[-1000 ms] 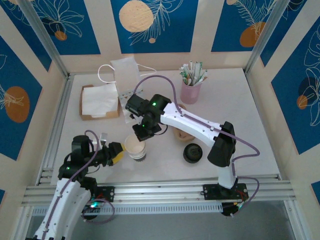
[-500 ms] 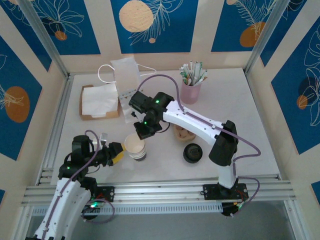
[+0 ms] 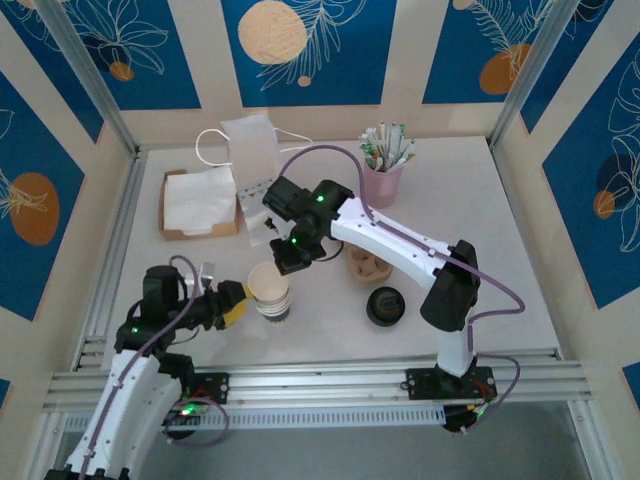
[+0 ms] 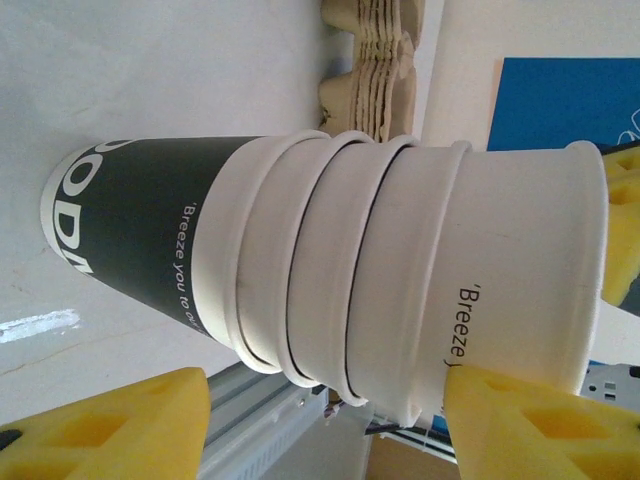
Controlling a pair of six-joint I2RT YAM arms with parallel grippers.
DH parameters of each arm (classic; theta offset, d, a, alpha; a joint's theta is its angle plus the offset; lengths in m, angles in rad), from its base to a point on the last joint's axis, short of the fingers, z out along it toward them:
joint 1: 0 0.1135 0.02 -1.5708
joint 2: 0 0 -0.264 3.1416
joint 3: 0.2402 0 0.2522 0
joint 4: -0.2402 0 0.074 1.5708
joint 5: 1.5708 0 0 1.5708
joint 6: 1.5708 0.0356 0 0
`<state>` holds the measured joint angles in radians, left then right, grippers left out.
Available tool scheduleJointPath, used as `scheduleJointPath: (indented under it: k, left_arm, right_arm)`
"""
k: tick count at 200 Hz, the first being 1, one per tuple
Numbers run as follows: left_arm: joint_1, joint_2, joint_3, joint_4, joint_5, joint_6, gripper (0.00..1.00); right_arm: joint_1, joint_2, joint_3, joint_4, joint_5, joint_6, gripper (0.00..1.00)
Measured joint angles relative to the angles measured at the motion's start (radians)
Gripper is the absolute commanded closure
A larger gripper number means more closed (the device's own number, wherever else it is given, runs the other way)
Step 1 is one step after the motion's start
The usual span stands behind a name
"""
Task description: Pack the takeout coffee
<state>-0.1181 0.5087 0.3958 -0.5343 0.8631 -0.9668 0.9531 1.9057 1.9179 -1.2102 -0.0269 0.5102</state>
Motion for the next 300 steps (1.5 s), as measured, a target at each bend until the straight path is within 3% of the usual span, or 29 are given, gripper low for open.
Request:
scheduleJointPath:
  k: [123,189,233,300]
  left_arm:
    - [0.0,0.027,0.029,-0.005,-0.008,0.008,0.36]
    - [0.0,0.038,0.157,-0.084,-0.05,0.078,0.14]
    - [0.0,0.045,0.319,-0.189,-0.119,0.179,0.0]
    - [-0.01,0.101,0.432,-0.238,-0.186,0.27,0.0]
  right_arm:
    - [-0.066,-0.119,0.079,-0.013,-0.038,-0.001,0.99]
    - [-0.139,-0.224,0.075,-0.027,-0.039,-0.013,0.98]
    - [-0.234,-0.403,-0.07,-0.012,-0.03,-0.022,0.98]
    - [-0.279,-0.468,-0.367,0.039,-0.022,-0.023,0.98]
